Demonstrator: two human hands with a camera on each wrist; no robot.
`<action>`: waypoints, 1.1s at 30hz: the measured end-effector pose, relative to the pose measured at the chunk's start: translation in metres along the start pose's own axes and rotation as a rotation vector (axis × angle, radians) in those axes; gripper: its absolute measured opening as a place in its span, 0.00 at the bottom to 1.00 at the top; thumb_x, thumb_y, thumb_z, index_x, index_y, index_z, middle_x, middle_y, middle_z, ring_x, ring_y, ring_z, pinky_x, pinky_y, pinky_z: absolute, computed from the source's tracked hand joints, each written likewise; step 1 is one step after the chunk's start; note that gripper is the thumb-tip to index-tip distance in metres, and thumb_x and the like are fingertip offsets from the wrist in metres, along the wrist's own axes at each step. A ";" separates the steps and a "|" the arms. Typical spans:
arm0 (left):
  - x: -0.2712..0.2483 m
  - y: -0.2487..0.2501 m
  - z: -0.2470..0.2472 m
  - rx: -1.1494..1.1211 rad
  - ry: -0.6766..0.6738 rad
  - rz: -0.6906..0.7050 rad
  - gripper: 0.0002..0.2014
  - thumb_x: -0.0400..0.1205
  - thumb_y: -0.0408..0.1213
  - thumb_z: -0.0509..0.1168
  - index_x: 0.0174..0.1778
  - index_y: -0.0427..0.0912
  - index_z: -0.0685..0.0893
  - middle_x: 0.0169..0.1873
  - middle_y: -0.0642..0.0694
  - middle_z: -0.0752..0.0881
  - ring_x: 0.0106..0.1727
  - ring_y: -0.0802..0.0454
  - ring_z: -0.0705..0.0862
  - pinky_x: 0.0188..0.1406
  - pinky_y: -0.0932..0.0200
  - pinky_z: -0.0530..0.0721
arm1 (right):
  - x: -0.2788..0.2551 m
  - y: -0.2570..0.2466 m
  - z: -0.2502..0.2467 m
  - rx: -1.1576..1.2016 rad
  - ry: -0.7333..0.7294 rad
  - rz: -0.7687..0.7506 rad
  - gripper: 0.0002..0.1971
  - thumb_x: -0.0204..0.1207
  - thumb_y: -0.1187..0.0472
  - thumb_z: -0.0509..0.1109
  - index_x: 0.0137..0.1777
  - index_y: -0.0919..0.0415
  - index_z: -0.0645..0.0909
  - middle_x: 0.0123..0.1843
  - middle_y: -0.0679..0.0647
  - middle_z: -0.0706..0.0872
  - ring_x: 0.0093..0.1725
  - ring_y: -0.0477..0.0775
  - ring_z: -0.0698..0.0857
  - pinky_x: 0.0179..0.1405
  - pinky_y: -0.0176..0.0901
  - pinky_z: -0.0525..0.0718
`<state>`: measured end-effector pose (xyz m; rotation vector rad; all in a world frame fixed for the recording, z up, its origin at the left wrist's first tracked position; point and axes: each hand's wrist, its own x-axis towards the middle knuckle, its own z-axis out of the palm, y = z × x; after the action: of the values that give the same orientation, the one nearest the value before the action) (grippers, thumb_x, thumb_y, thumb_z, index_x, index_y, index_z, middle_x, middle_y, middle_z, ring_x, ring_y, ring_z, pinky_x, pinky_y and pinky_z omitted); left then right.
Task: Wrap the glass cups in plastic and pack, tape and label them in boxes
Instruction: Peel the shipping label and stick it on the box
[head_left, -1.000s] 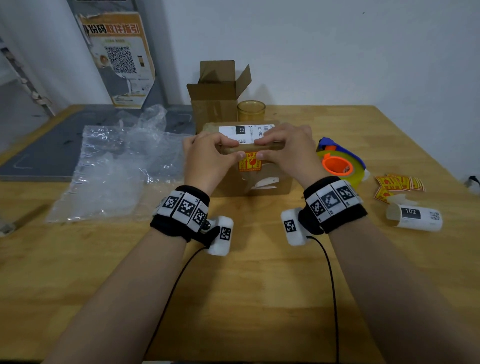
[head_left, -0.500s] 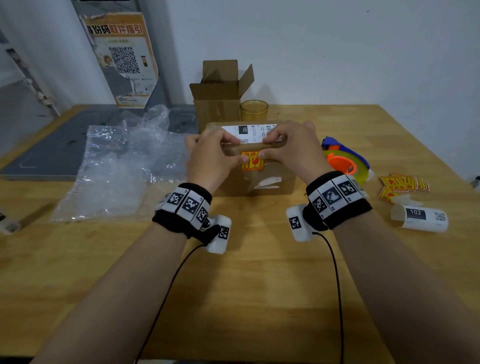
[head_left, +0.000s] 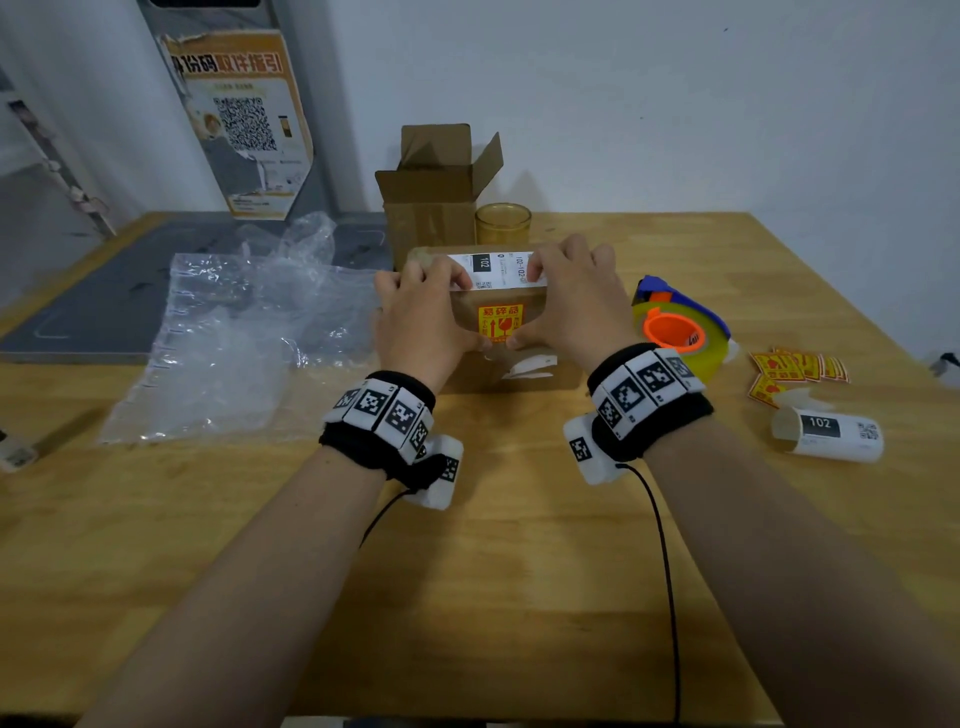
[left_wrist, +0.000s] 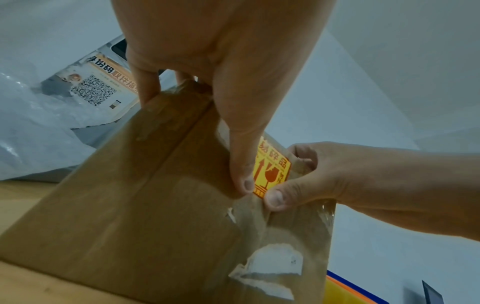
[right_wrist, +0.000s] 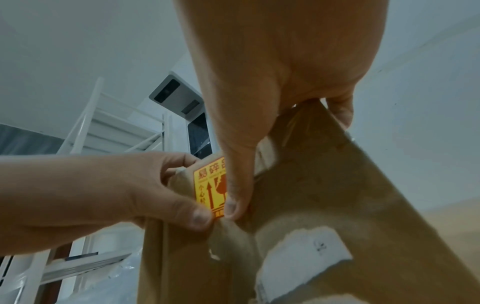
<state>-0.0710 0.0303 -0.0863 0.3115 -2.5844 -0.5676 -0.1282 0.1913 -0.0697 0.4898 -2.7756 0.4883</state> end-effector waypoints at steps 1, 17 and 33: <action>0.000 0.001 0.000 0.000 0.005 -0.004 0.30 0.64 0.56 0.85 0.55 0.61 0.74 0.63 0.53 0.78 0.70 0.44 0.69 0.55 0.54 0.70 | -0.001 -0.003 0.001 -0.022 0.010 0.002 0.39 0.54 0.38 0.90 0.62 0.46 0.75 0.67 0.50 0.74 0.68 0.59 0.70 0.64 0.54 0.79; 0.009 -0.011 -0.004 -0.246 0.054 0.014 0.17 0.71 0.55 0.82 0.50 0.55 0.89 0.55 0.59 0.84 0.61 0.52 0.69 0.50 0.57 0.70 | 0.009 0.006 -0.011 0.241 -0.032 0.059 0.24 0.59 0.38 0.89 0.48 0.47 0.84 0.57 0.45 0.78 0.66 0.54 0.71 0.64 0.60 0.82; -0.015 -0.002 -0.029 -0.424 -0.060 -0.080 0.10 0.77 0.37 0.80 0.53 0.54 0.95 0.55 0.56 0.93 0.57 0.60 0.88 0.60 0.65 0.84 | -0.006 0.027 -0.010 0.327 0.013 0.125 0.18 0.83 0.60 0.73 0.72 0.50 0.86 0.76 0.50 0.84 0.78 0.58 0.78 0.80 0.50 0.73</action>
<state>-0.0435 0.0237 -0.0698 0.2561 -2.4338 -1.1440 -0.1305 0.2209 -0.0701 0.3794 -2.7345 0.9789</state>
